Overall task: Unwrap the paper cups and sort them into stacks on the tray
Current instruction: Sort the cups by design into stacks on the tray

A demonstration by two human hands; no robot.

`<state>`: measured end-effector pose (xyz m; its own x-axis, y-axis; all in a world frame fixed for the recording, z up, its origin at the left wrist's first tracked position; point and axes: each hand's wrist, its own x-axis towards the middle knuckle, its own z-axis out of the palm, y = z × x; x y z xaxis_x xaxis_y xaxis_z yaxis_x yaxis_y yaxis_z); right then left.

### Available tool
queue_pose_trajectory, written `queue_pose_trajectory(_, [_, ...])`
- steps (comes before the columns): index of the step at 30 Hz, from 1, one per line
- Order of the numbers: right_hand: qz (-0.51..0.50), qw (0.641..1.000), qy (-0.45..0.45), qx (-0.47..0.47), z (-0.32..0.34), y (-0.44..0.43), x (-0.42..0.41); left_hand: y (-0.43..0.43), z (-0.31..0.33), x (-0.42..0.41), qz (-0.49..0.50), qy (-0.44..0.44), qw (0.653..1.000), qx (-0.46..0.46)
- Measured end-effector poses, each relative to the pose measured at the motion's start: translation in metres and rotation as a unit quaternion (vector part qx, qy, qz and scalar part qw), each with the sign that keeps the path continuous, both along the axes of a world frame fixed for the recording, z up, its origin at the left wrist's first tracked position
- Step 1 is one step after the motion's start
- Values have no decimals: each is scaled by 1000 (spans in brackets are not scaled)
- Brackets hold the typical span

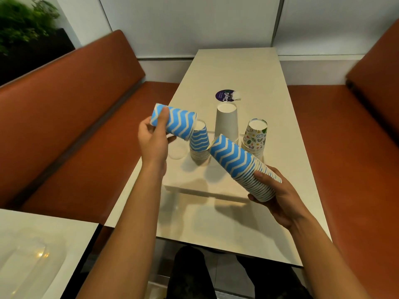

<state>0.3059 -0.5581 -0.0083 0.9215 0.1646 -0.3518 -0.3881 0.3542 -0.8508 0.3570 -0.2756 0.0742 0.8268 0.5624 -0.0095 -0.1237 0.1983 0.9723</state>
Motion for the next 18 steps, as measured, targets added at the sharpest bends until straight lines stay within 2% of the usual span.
queue_pose_trajectory(5, [-16,1000,12,11,-6,-5,-1,0,1,37,-6,-26,986,166])
queue_pose_trajectory(10, [-26,1000,7,7,-6,-4,0,-11,-10,66,-59,9,952,302])
queue_pose_trajectory(18, [-25,1000,0,-1,-4,-2,0,-15,-41,79,-124,104,926,341])
